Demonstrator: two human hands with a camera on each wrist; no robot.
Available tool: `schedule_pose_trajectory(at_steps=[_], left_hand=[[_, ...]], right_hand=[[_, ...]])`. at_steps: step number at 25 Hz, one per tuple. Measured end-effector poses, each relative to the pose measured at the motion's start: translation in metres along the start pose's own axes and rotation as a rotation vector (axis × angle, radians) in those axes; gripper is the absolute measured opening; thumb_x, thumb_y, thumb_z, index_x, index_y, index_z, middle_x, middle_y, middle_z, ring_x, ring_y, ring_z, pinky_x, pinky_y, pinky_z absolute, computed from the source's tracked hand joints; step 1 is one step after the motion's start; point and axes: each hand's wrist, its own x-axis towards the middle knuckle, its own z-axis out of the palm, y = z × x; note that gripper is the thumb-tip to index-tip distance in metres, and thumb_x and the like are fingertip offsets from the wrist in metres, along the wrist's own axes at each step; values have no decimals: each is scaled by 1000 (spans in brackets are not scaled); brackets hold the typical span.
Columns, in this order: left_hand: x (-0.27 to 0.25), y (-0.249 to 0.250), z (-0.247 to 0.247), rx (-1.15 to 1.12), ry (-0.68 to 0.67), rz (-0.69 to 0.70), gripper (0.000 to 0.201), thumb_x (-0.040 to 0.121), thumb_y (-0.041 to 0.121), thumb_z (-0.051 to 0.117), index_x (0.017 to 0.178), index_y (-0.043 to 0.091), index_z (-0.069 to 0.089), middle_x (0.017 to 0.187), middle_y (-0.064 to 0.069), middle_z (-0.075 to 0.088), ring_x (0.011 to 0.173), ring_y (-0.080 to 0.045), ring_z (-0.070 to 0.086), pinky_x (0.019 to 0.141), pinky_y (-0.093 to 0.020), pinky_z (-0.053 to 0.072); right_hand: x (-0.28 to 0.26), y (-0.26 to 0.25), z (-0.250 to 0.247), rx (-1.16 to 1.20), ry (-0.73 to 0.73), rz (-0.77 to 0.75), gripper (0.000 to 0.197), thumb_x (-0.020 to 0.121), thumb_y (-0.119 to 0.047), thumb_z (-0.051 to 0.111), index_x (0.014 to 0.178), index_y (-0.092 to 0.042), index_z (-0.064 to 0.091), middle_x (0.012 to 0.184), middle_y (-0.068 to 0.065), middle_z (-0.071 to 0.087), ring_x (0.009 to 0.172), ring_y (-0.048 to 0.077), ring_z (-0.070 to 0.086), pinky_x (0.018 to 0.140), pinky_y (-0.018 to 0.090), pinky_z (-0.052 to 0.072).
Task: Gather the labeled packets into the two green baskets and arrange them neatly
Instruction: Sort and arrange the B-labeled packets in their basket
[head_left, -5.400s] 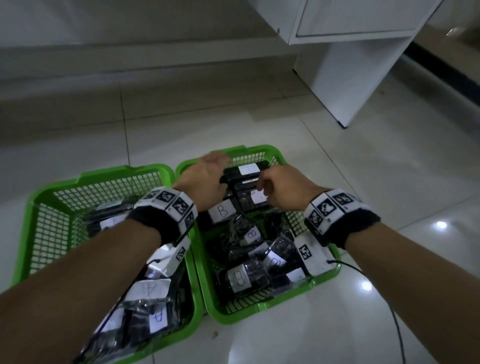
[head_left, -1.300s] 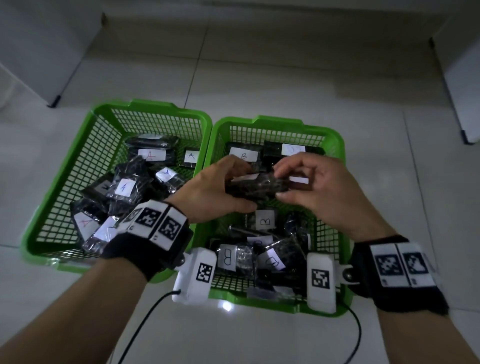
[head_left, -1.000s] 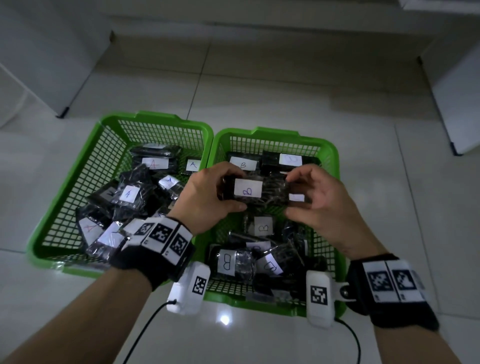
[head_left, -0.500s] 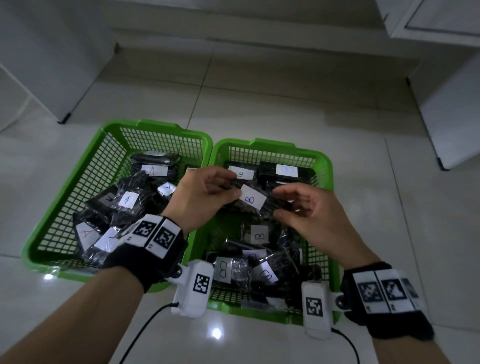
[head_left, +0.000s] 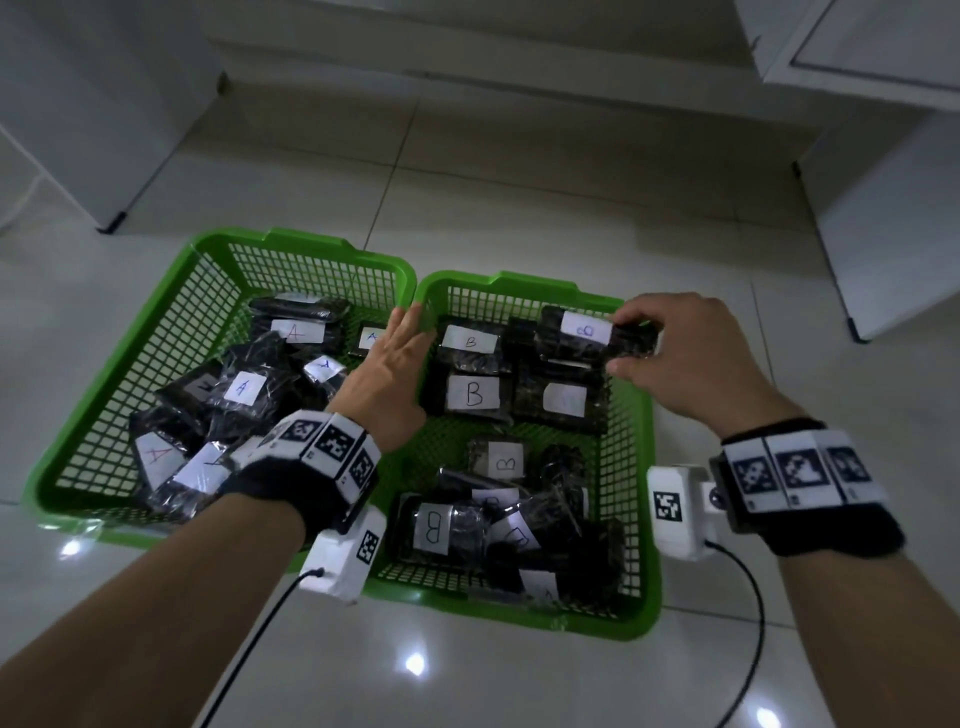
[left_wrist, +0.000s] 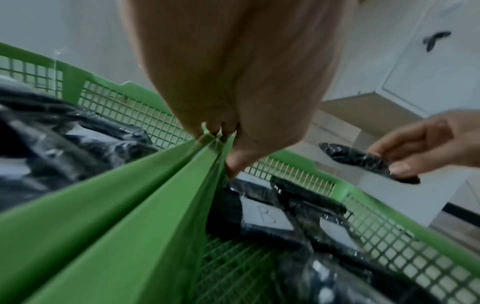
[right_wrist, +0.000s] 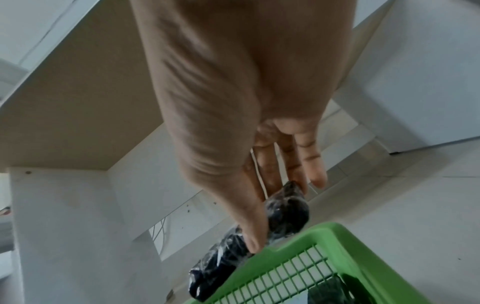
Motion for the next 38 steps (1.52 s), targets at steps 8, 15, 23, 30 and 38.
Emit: schedule_pose_trajectory(at_steps=[8,15,23,30,38], left_hand=[[1,-5,0,-49,19,-7,91,79,-13,55,157,16,17,165,5,-11,152,-14,-9,120,-30,19],[2,-7,4,-35,30,14,88,81,-13,54,156,14,19,165,3,-12,152,-15,-10,122,-36,23],[2,-10,0,12,22,58,73,85,-5,56,151,15,33,166,-2,-6,153,-20,-8,123,-38,12],[-24,29,12,193,-254,289,35,80,15,61,110,31,71,109,11,71,105,-12,65,92,-29,56],[-20,25,17,165,-311,265,24,92,20,59,114,22,69,111,1,67,99,-16,65,81,-25,51]], right_hand=[[3,-18,43,-406,-250,-44,29,73,-10,76,100,-18,67,96,4,67,86,27,64,69,32,49],[7,-19,55,-464,-265,-118,20,81,-8,73,98,-13,62,101,6,64,95,27,62,68,31,36],[12,-18,59,-440,-340,-114,24,82,-6,72,104,-12,64,101,9,64,95,31,64,69,31,40],[-13,-35,52,-183,-357,-157,44,78,-14,83,118,-19,66,112,0,66,99,19,64,84,36,55],[-34,-38,68,117,-723,-138,23,78,-22,77,100,-30,75,95,-10,74,88,9,70,82,39,60]])
